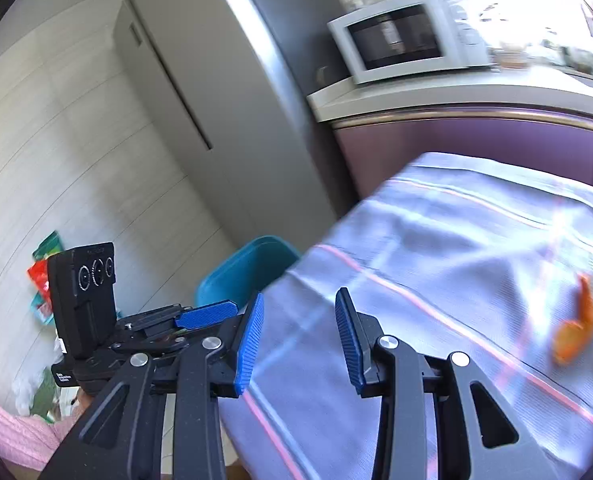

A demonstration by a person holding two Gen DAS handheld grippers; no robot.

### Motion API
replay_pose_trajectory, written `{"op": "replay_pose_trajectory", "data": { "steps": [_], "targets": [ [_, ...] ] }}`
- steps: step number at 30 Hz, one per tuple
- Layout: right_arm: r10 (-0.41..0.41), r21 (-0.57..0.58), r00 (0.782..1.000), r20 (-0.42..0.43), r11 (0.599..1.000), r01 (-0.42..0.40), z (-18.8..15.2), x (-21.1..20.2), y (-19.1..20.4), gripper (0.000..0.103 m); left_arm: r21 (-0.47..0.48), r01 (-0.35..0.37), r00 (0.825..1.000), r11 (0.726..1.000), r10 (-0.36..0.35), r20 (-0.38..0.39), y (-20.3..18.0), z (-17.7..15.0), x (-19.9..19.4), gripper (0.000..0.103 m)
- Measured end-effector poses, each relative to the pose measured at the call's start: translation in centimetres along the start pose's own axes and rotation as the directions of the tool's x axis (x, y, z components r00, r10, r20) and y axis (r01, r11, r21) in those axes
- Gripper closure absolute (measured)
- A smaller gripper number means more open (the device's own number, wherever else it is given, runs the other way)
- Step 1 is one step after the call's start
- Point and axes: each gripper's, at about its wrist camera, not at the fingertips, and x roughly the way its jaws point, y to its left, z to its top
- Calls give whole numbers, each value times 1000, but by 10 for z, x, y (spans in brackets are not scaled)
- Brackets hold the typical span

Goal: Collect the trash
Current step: 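Move both open grippers back over the remaining trash on the table, then grasp the orange peel with the left gripper while the right gripper grasps a green candy wrapper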

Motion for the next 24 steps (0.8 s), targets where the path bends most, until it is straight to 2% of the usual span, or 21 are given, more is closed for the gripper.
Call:
{"op": "replay_pose_trajectory", "data": {
  "steps": [2, 7, 13, 16, 24],
  "targets": [
    [-51, 24, 998, 25, 998, 50, -6, -17, -14, 63, 28, 32, 999, 999, -32, -18, -19, 1, 10, 55],
    [-157, 128, 985, 77, 981, 146, -18, -52, -55, 62, 93, 110, 992, 990, -103, -73, -70, 0, 42, 54],
    [-248, 252, 963, 107, 944, 215, -31, -83, -110, 61, 175, 168, 981, 970, -146, -131, -120, 9, 84, 53],
    [-265, 304, 958, 107, 926, 222, -32, -86, -134, 61, 207, 189, 974, 960, -157, -162, -143, 16, 105, 53],
    [-206, 415, 975, 84, 897, 154, -31, -74, -177, 57, 260, 201, 960, 944, -138, -242, -185, 29, 152, 53]
  ]
}}
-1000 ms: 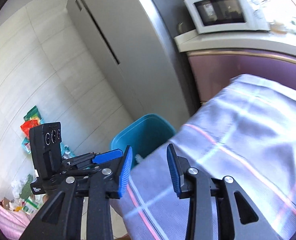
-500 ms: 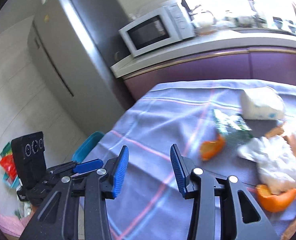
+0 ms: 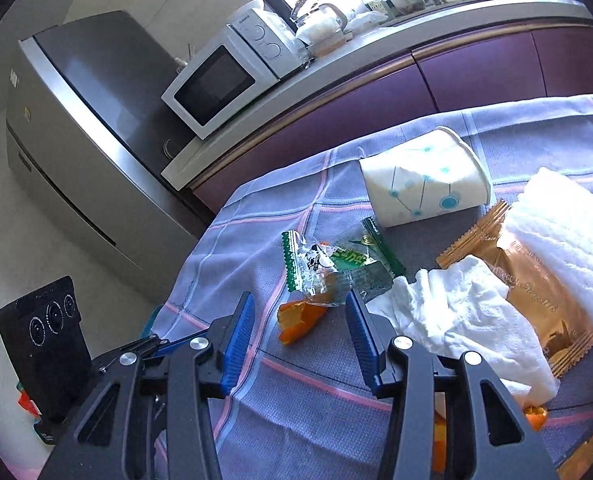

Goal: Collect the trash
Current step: 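Grasp the orange peel with the left gripper while the right gripper grasps a green candy wrapper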

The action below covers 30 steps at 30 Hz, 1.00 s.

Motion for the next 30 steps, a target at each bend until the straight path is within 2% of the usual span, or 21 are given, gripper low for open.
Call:
{"op": "replay_pose_trajectory", "data": {
  "steps": [3, 14, 17, 19, 21, 25, 30],
  "targets": [
    [18, 23, 1000, -6, 1000, -17, 4, 6, -4, 57, 18, -16, 1000, 1000, 16, -21, -5, 8, 13, 53],
    [50, 112, 999, 3, 992, -50, 15, 18, -14, 59, 22, -6, 997, 1000, 8, -81, -3, 30, 46, 55],
    [54, 116, 999, -4, 992, -53, 15, 20, -16, 70, 17, 2, 995, 1000, 0, -103, -3, 31, 54, 64],
    [57, 116, 998, -9, 992, -56, 14, 21, -17, 77, 8, -3, 994, 1000, 4, -113, -3, 29, 58, 79],
    [62, 110, 998, -17, 992, -59, 14, 22, -18, 87, 0, 5, 994, 1000, -5, -111, -1, 28, 58, 82],
    [61, 84, 998, -19, 995, -59, 13, 22, -13, 93, -4, 7, 995, 1000, -7, -98, 0, 26, 56, 90],
    [58, 14, 998, -4, 998, -58, 12, 17, 1, 94, -34, 19, 997, 999, -21, -77, 5, 20, 45, 91]
  ]
}}
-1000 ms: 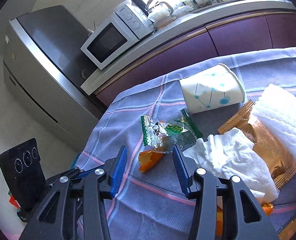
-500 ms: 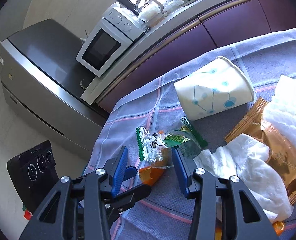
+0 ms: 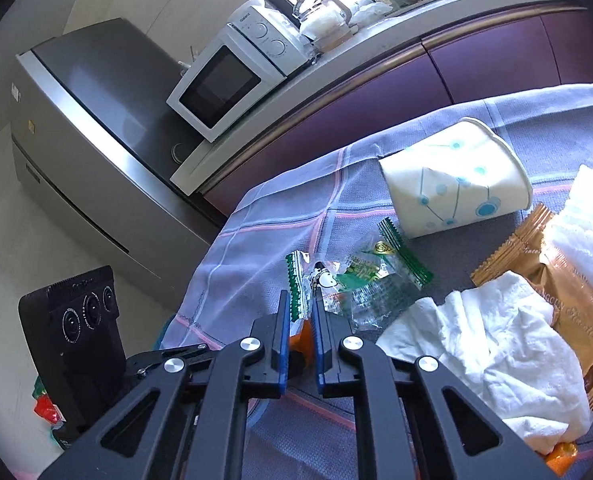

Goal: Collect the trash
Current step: 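Grasp the orange peel with the left gripper while the right gripper grasps a green candy wrapper, then carry the orange peel and candy wrapper in both grippers over the teal bin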

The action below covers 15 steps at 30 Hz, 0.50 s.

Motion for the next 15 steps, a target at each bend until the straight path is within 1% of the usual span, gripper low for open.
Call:
{"op": "replay_pose_trajectory", "data": {
  "steps": [9, 15],
  "targets": [
    [9, -80, 1000, 1, 997, -9, -10, -10, 21, 94, -28, -11, 997, 1000, 13, 75, 14, -18, -42, 93],
    [17, -113, 1000, -21, 993, -19, -19, -8, 34, 94, -45, -24, 993, 999, 29, 118, 25, -34, -72, 93]
  ]
}}
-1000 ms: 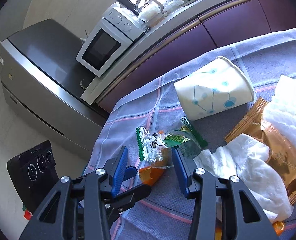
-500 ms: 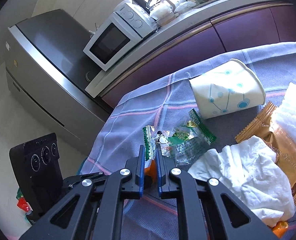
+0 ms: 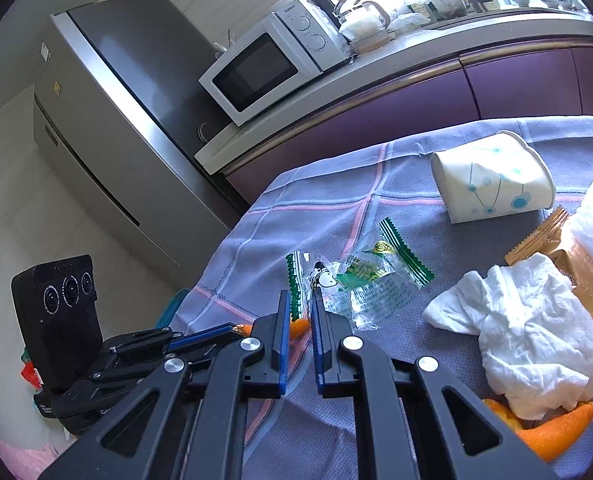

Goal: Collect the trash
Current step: 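Carry the orange peel and candy wrapper in both grippers over the teal bin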

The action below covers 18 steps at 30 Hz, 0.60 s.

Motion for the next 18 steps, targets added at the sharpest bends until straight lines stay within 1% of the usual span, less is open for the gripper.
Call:
{"op": "replay_pose_trajectory", "data": {
  "steps": [6, 12, 14, 15, 16, 18],
  "targets": [
    [20, -33, 999, -25, 999, -21, -8, 2, 13, 94, 10, -36, 999, 999, 36, 10, 12, -24, -28, 93],
    [32, -56, 998, -60, 998, -35, -17, 9, 26, 94, -14, -44, 999, 999, 44, -16, 30, -49, -39, 92],
    [34, -59, 997, -72, 998, -38, -20, 12, 29, 94, -14, -50, 998, 999, 49, -30, 34, -56, -37, 86],
    [35, -59, 996, -77, 997, -40, -21, 14, 30, 94, -20, -52, 998, 998, 51, -38, 36, -56, -35, 78],
    [35, -58, 996, -80, 998, -40, -21, 15, 31, 94, -23, -60, 997, 998, 59, -39, 37, -57, -34, 74],
    [36, -58, 996, -85, 998, -41, -23, 17, 33, 94, -21, -64, 997, 998, 63, -39, 38, -58, -32, 73]
  ]
}}
